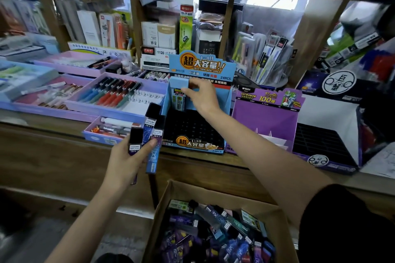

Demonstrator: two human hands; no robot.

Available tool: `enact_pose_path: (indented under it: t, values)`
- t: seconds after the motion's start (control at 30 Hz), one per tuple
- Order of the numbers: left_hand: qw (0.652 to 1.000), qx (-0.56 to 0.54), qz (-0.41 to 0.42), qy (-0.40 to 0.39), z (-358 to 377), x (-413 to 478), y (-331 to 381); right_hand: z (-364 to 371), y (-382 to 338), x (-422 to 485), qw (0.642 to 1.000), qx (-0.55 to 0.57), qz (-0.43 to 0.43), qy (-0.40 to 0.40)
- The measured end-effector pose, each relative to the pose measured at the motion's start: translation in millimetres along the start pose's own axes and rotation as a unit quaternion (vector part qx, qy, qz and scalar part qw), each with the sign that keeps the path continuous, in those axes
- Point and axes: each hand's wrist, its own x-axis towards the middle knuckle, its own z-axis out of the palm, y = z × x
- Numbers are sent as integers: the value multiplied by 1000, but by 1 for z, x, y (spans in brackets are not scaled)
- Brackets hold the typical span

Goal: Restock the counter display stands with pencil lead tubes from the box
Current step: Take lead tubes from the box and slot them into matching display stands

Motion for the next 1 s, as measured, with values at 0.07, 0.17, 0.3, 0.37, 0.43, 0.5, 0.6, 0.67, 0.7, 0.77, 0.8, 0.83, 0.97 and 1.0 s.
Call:
enact_pose_path:
  t: [0.07,0.17,0.3,0.37,0.43,0.5,0.6,0.67,0.7,0.77,0.8,0.83,0.97,1.0]
  values:
    - [1000,-12,-6,-3,0,0,-1,1,5,3,1000,-8,-1,-15]
    - [1000,-27,-14,-5,0,0,-3,2,8,9,1000,-23,13,-18]
    - [999,-32,-24,-3,1,-1,-7,5,9,13,997,-69,31,-21]
    - [999,-34,-30,-10,2,-3,-9,5,10,16,992,-115,32,-35]
    - [998,-40,-39,-10,4,-4,-9,2,8,15,979,-192,46,-55]
    - [998,-48,-47,-9,7,-5,-8,-3,1,5,964,-250,58,-67]
    - [996,-62,-54,-16,15,-7,-4,-18,-7,-28,989,-122,58,-68]
    - [996,-68,-49,-31,23,-9,0,-32,-11,-61,990,42,94,-98]
    - [995,-73,-47,-39,28,-10,2,-37,-10,-75,979,108,116,-124]
    - [994,-83,-43,-65,42,-13,8,-48,-6,-98,964,168,147,-148]
    - [993,-82,-39,-79,49,-15,11,-52,-4,-107,962,174,154,-143]
    - [992,-78,-33,-92,57,-17,12,-57,-1,-113,963,175,157,-135]
    - [991,-69,-20,-115,84,-24,20,-85,6,-129,965,190,133,-118]
    - [991,-65,-16,-116,90,-25,22,-95,7,-132,966,193,127,-115]
